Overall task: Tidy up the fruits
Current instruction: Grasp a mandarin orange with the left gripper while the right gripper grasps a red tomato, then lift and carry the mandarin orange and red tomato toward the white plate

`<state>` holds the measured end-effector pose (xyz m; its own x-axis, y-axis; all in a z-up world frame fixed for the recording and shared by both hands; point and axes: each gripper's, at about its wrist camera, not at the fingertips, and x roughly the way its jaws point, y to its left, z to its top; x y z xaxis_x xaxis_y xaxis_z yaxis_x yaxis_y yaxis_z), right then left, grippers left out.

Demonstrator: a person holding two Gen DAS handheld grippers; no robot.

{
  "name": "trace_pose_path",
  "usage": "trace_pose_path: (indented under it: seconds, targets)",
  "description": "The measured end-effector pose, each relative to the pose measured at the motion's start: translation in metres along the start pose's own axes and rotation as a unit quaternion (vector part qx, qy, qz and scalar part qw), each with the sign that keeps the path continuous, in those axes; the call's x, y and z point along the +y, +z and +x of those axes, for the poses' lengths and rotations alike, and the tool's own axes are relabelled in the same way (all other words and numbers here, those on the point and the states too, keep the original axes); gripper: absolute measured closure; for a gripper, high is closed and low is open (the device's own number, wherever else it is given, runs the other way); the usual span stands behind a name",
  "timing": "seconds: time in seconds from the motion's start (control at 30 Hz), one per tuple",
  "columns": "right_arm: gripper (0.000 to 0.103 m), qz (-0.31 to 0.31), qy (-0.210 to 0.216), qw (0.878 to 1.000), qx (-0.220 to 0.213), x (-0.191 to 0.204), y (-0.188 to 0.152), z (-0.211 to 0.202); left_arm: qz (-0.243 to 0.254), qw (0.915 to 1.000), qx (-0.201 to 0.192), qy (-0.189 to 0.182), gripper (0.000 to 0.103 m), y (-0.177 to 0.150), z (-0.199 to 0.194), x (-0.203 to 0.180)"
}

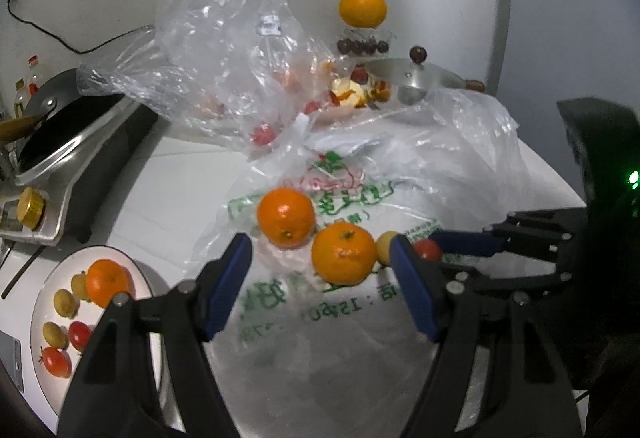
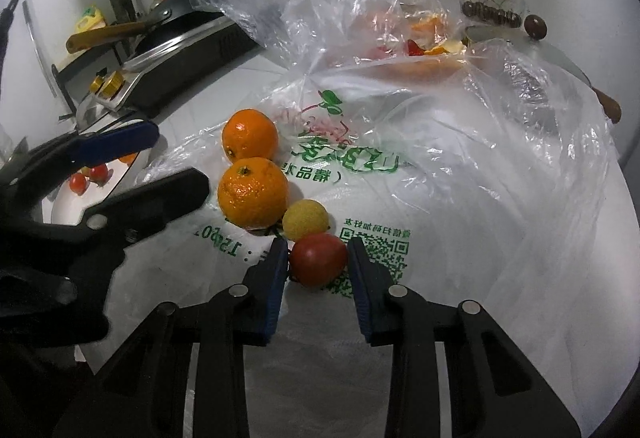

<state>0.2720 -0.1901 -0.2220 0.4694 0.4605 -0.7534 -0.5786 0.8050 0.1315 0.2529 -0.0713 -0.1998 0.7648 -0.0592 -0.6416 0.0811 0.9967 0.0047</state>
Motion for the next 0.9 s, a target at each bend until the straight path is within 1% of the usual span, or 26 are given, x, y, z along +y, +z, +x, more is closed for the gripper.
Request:
trace_pose_path:
  seconds: [0.13,0.23,0.33,0.43,0.5,0.57,0.63,0.73,0.83,0.9]
  targets:
    - [0.070,0.010,-0.004,1.000,-0.010,-0.010,-0.002,-0.009,0.008,0.9999,0.011,-0.002,0.030,-0.001,0.008,-0.007]
    - [0.070,0.017,-0.011,1.000,-0.015,-0.020,-0.004,-0.015,0.014,0.9996,0.027,0.000,0.030,0.000,0.018,-0.013]
    - [0.070,0.022,-0.016,0.999,-0.020,-0.028,-0.007,-0.020,0.023,0.9993,0.031,-0.001,0.030,0.001,0.024,-0.017]
    - [0.070,0.027,-0.015,0.999,-0.023,-0.033,-0.010,-0.023,0.032,0.9988,0.038,-0.003,0.031,0.002,0.030,-0.023]
    - [0.070,0.031,-0.011,0.999,-0.026,-0.036,-0.011,-0.024,0.028,0.9986,0.046,-0.004,0.032,0.002,0.034,-0.023]
    - [0.070,0.031,-0.011,0.999,-0.028,-0.037,-0.010,-0.025,0.019,0.9985,0.052,-0.006,0.039,0.002,0.039,-0.022]
    - [0.070,0.030,-0.010,0.999,-0.029,-0.037,-0.010,-0.025,0.012,0.9983,0.057,-0.004,0.042,0.002,0.043,-0.019]
    - [0.070,0.031,-0.009,0.999,-0.029,-0.038,-0.010,-0.025,0.010,0.9980,0.063,-0.004,0.052,0.002,0.047,-0.017]
    - [0.070,0.031,-0.009,0.999,-0.029,-0.039,-0.009,-0.025,0.014,0.9978,0.064,-0.002,0.056,0.002,0.048,-0.016]
    - [0.070,0.031,-0.010,0.999,-0.029,-0.039,-0.009,-0.025,0.013,0.9978,0.065,-0.006,0.056,0.002,0.048,-0.015]
